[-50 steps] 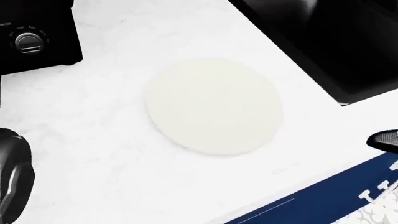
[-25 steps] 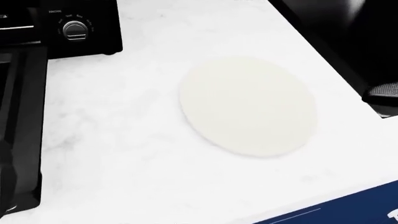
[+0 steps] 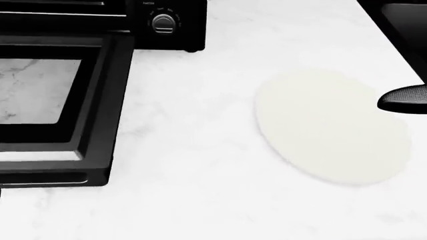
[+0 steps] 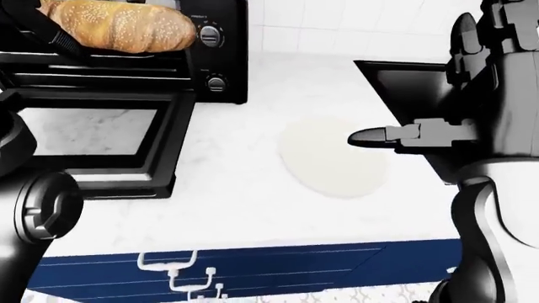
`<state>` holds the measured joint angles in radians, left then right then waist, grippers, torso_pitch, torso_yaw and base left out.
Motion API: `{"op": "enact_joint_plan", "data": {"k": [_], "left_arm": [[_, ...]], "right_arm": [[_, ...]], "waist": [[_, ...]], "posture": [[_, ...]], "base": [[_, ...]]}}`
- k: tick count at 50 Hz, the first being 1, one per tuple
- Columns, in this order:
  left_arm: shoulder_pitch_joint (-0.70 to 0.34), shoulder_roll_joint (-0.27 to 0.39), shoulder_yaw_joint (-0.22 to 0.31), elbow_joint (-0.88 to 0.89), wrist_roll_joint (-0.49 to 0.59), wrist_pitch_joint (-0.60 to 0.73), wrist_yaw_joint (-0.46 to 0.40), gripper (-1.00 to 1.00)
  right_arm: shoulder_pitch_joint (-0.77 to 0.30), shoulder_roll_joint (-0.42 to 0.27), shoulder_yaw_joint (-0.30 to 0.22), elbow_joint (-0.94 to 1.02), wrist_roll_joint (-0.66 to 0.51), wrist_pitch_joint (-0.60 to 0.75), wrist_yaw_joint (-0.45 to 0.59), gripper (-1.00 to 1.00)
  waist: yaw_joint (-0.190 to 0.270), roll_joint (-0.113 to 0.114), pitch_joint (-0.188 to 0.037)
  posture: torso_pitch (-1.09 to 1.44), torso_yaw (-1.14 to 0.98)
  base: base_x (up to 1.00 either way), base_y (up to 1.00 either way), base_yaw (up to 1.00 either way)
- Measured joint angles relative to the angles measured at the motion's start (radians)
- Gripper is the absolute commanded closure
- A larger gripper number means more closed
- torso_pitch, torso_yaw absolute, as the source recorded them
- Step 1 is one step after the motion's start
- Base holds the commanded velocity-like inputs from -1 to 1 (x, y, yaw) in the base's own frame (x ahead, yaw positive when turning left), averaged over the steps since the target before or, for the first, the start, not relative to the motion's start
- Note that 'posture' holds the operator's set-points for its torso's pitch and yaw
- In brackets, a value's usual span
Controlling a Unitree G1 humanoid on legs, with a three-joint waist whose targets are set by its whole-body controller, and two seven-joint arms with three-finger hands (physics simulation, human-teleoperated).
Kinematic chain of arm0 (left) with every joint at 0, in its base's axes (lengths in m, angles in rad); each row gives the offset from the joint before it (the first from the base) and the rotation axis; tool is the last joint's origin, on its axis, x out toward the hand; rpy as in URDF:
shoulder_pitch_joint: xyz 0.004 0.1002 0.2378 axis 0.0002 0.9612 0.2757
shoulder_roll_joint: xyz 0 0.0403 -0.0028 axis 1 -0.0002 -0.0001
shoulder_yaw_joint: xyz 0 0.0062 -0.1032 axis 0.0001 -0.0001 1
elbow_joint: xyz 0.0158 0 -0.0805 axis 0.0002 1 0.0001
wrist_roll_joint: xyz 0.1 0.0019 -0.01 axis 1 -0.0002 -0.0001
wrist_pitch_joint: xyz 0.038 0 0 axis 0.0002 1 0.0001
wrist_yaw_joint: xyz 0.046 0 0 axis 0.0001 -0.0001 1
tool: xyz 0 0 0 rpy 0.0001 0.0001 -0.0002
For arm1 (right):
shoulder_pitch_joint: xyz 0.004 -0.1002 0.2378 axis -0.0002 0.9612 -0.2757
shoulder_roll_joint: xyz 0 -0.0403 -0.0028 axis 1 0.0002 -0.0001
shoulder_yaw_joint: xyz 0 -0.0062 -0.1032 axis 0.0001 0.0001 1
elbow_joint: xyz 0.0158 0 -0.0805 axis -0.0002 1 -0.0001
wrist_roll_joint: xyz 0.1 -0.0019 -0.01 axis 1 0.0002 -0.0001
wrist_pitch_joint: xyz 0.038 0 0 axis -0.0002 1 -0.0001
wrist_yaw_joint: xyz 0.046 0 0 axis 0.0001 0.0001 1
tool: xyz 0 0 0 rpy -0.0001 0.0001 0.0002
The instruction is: Place the baguette on the tray of the toaster oven.
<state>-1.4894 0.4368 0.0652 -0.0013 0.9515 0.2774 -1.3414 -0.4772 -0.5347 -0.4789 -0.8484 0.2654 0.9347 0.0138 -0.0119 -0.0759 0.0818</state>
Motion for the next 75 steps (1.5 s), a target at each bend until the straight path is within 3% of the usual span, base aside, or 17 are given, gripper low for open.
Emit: {"op": "enact_joint_plan", "data": {"k": [8, 33, 42, 49, 61, 68, 75], "left_arm": [[-0.001, 0.002, -0.002, 0.044, -0.014, -0.023, 0.053, 1.0], [0.03, 0.007, -0.003, 0.088, -0.017, -0.035, 0.099, 1.0], [0.016, 0.026, 0.003, 0.248, -0.028, -0.098, 0.207, 1.0], [-0.008, 0.028, -0.002, 0.364, -0.036, -0.144, 0.287, 1.0], [-0.038, 0.057, 0.0, 0.467, -0.018, -0.19, 0.361, 1.0], [-0.049, 0.08, 0.003, 0.533, -0.005, -0.215, 0.403, 1.0], [-0.066, 0.094, 0.003, 0.627, 0.004, -0.256, 0.476, 1.0]], "right_arm": [[0.014, 0.014, 0.007, 0.0, -0.012, -0.013, 0.0, -1.0], [0.053, 0.042, -0.002, -0.01, -0.038, -0.029, 0.018, -1.0], [0.058, 0.048, -0.009, -0.014, -0.045, -0.032, 0.027, -1.0], [0.042, 0.047, 0.015, 0.003, -0.057, -0.035, 0.026, -1.0], [0.036, 0.06, 0.034, 0.024, -0.08, -0.05, 0.03, -1.0], [0.055, 0.059, -0.001, -0.008, -0.071, -0.038, 0.044, -1.0], [0.051, 0.066, 0.029, 0.015, -0.083, -0.053, 0.038, -1.0]], "waist": [[0.031, 0.0, 0.0], [0.046, 0.011, -0.002], [0.071, 0.011, -0.007], [0.092, 0.008, -0.008], [0.139, 0.003, -0.01], [0.168, 0.001, -0.013], [0.182, -0.001, -0.015]], "posture": [[0.0, 0.0], [0.0, 0.05], [0.0, 0.1], [0.0, 0.13], [0.0, 0.19], [0.0, 0.2], [0.0, 0.2]], "base": [[0.0, 0.0, 0.0], [0.0, 0.0, 0.0], [0.0, 0.0, 0.0], [0.0, 0.0, 0.0], [0.0, 0.0, 0.0], [0.0, 0.0, 0.0], [0.0, 0.0, 0.0]]}}
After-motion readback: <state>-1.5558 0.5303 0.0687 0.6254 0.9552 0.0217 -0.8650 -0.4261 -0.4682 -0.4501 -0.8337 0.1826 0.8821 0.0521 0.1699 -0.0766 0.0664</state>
